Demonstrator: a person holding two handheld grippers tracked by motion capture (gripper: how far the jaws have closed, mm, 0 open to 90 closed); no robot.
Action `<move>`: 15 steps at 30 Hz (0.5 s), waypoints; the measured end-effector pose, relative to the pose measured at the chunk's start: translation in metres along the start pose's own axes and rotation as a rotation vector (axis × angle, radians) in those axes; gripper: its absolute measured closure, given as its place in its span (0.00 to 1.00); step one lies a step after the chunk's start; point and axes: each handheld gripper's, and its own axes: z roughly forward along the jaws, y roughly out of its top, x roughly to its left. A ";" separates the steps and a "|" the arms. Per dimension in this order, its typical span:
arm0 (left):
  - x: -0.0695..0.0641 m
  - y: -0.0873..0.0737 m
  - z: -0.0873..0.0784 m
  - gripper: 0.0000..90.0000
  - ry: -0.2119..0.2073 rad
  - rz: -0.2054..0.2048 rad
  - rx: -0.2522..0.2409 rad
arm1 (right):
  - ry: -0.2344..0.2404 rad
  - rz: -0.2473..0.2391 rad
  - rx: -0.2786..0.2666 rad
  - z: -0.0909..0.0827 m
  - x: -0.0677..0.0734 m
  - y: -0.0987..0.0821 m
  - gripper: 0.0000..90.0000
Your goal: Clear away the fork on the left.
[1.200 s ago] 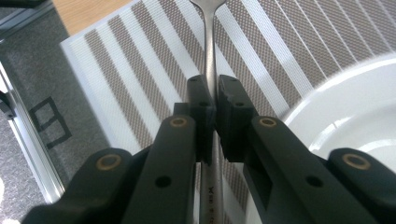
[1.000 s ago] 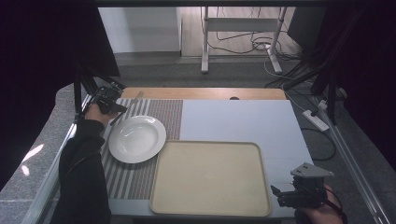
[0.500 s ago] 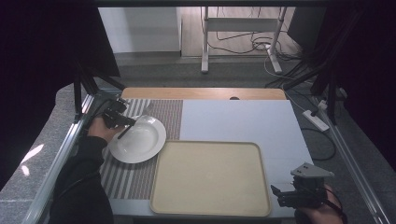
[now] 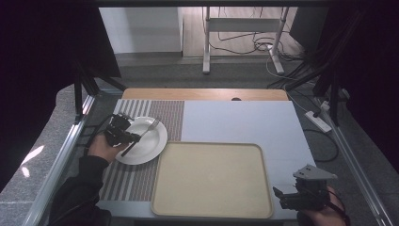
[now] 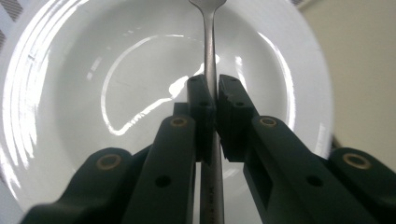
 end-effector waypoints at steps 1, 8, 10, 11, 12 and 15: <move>0.000 0.000 0.000 0.93 0.000 0.000 0.000 | 0.000 0.000 0.000 0.000 0.000 0.000 0.00; -0.033 -0.010 -0.006 0.93 -0.018 -0.008 -0.013 | 0.003 -0.006 -0.007 -0.001 0.001 0.000 0.00; -0.038 -0.011 -0.006 0.93 -0.022 -0.005 -0.012 | 0.003 -0.010 -0.007 -0.001 0.001 0.000 0.00; -0.047 -0.012 -0.006 0.93 -0.027 0.000 -0.011 | 0.003 -0.011 -0.005 -0.001 0.001 0.000 0.00; -0.047 -0.012 -0.006 0.93 -0.027 0.000 -0.011 | 0.000 -0.014 -0.006 -0.001 0.001 0.000 0.00; -0.059 -0.014 -0.004 0.93 -0.025 0.006 -0.006 | 0.001 -0.016 -0.007 -0.001 0.002 0.000 0.00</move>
